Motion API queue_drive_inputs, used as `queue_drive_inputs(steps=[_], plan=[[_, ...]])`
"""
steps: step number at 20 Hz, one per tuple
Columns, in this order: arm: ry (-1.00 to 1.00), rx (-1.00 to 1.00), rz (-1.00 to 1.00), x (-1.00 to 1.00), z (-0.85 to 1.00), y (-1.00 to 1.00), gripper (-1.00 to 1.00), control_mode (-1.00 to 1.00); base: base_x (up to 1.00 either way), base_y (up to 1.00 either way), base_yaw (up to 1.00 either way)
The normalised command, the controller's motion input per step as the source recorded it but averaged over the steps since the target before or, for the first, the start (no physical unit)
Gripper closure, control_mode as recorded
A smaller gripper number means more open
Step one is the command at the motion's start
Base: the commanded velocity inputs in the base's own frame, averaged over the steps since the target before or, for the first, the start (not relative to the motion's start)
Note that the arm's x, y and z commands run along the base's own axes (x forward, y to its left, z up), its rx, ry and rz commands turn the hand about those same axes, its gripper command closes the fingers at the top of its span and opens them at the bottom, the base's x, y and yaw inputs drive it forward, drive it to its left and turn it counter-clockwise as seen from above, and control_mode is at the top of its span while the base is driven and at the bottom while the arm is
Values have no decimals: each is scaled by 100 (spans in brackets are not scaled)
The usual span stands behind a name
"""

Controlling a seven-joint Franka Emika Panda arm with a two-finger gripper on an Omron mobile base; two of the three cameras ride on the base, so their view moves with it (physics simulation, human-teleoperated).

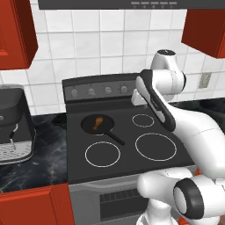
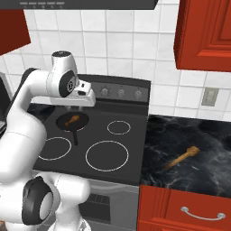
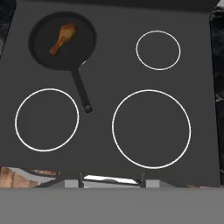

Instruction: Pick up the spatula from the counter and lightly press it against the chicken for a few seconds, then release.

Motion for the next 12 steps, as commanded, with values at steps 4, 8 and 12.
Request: queue_drive_inputs(steps=[4, 8, 12], plan=[[0, 0, 0, -9, 0, 0, -100, -100, 0, 0, 0], [-5, 1, -1, -38, 0, -3, -100, -100, 0, 0, 0], [-15, 0, -1, -51, 0, -2, -100, -100, 0, 0, 0]])
